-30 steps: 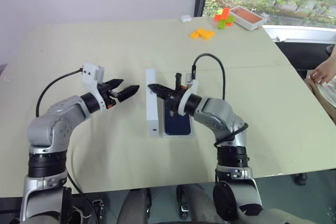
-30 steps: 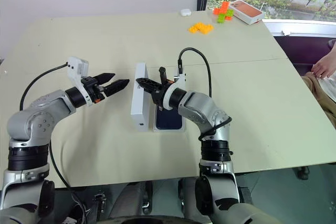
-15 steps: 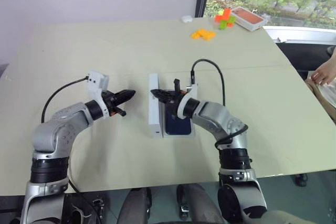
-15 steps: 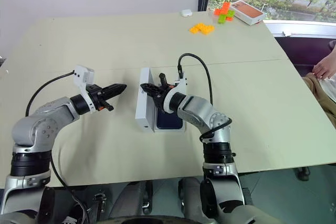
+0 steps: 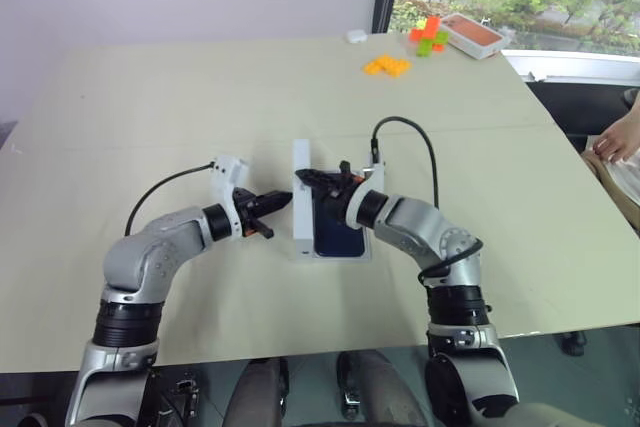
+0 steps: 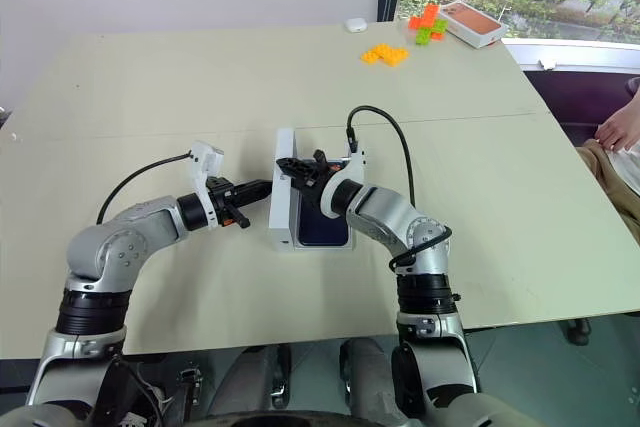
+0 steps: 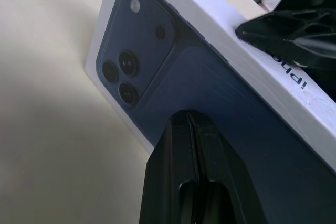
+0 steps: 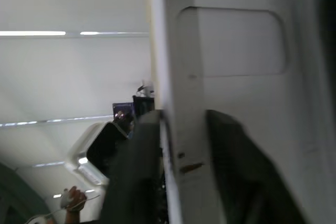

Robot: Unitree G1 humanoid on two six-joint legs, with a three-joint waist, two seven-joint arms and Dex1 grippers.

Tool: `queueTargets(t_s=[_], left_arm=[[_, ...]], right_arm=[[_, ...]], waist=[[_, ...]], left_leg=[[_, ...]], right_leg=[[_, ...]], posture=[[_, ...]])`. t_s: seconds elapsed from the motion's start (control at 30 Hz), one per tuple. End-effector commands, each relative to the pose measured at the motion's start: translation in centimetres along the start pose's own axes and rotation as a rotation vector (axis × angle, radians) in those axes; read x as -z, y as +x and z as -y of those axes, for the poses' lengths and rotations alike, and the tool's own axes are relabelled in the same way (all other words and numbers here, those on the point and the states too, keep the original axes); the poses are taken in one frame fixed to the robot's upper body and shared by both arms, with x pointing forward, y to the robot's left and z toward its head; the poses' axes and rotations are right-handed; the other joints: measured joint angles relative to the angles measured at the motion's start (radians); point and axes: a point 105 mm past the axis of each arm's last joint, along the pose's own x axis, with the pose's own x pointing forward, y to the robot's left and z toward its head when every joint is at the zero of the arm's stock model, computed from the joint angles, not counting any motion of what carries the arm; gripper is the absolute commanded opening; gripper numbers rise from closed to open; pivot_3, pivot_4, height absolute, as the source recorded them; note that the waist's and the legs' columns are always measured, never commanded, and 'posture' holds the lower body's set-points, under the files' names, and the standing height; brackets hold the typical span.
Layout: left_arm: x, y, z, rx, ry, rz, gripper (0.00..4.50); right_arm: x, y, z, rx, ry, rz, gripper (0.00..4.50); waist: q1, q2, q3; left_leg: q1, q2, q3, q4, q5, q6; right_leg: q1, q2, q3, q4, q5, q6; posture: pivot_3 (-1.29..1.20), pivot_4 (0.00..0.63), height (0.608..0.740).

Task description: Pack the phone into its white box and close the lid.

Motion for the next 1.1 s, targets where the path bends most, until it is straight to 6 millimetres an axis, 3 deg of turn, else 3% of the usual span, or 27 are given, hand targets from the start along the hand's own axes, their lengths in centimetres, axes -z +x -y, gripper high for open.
queueTargets(t_s=[0.03, 0.07, 0.13, 0.23, 0.43, 0.63, 0.8, 1.03, 1.1], left_arm=[[-1.2, 0.4, 0.7, 0.02, 0.037, 0.033, 0.0], [-1.1, 0.6, 0.8, 0.019, 0.037, 0.035, 0.0], [-1.1, 0.7, 0.8, 0.018, 0.032, 0.038, 0.0], [-1.1, 0.9, 0.8, 0.02, 0.029, 0.039, 0.0], [-0.9, 1.4, 1.0, 0.037, 0.014, 0.037, 0.0], [-1.0, 2.1, 1.2, 0.057, 0.014, 0.04, 0.0], [-1.2, 2.3, 1.3, 0.058, 0.01, 0.051, 0.0], [-2.1, 0.8, 0.2, 0.0, 0.038, 0.073, 0.0], [-2.3, -0.3, -0.5, -0.036, 0.054, 0.069, 0.0]], right_arm=[[-0.2, -0.4, -1.5, -0.035, -0.14, 0.0, 3.37], [-1.1, -0.9, -1.8, -0.032, -0.211, 0.018, 3.82], [-2.3, -1.6, -2.2, -0.027, -0.312, 0.041, 3.82], [-5.5, -3.4, -2.1, 0.066, -0.645, 0.097, 3.82], [-10.8, -6.0, -1.8, 0.249, -1.128, 0.152, 3.82], [-9.0, -4.9, -1.6, 0.195, -1.261, 0.07, 3.82], [-9.3, -4.5, -2.0, 0.198, -1.366, 0.092, 3.82], [-9.0, -4.3, -1.3, 0.207, -1.537, 0.051, 3.82], [-8.7, -4.2, -1.2, 0.194, -1.573, 0.036, 3.3]], waist=[[0.0, 0.0, 0.0], [0.0, 0.0, 0.0], [0.001, 0.0, 0.0], [0.004, 0.0, 0.0], [0.005, 0.0, 0.0], [0.001, 0.0, 0.0], [0.009, 0.0, 0.0], [0.024, 0.0, 0.0], [0.024, 0.0, 0.0]], left_leg=[[0.0, 0.0, 0.0, 0.0, 0.0, 0.0], [0.0, 0.0, 0.0, 0.0, 0.0, 0.0], [0.0, 0.0, 0.0, 0.0, 0.0, 0.0], [0.0, -0.001, 0.0, 0.001, 0.0, 0.0], [0.0, -0.001, 0.0, -0.001, 0.0, 0.0], [0.0, 0.0, 0.0, -0.001, 0.0, 0.0], [0.0, -0.001, 0.0, 0.001, 0.0, 0.0], [0.0, -0.001, 0.0, 0.001, 0.0, 0.0], [0.0, -0.001, 0.0, 0.001, 0.0, 0.0]], right_leg=[[0.0, 0.0, 0.0, 0.0, 0.0, 0.0], [0.0, 0.0, 0.0, 0.0, 0.0, 0.0], [0.0, 0.0, 0.0, 0.0, 0.0, 0.0], [0.0, 0.0, 0.0, 0.0, 0.0, 0.0], [0.0, 0.001, 0.001, -0.001, 0.0, 0.0], [0.0, 0.001, 0.001, -0.001, 0.0, 0.0], [0.0, 0.0, 0.001, 0.0, 0.0, 0.001], [0.0, 0.0, 0.001, 0.0, 0.001, 0.001], [0.0, 0.0, 0.001, 0.0, 0.001, 0.001]], posture=[[0.0, 0.15, 0.74], [0.0, 0.15, 0.74], [0.0, 0.15, 0.74], [0.0, 0.15, 0.74], [0.0, 0.15, 0.74], [0.0, 0.15, 0.74], [0.0, 0.15, 0.74], [0.0, 0.15, 0.74], [0.0, 0.15, 0.74]])
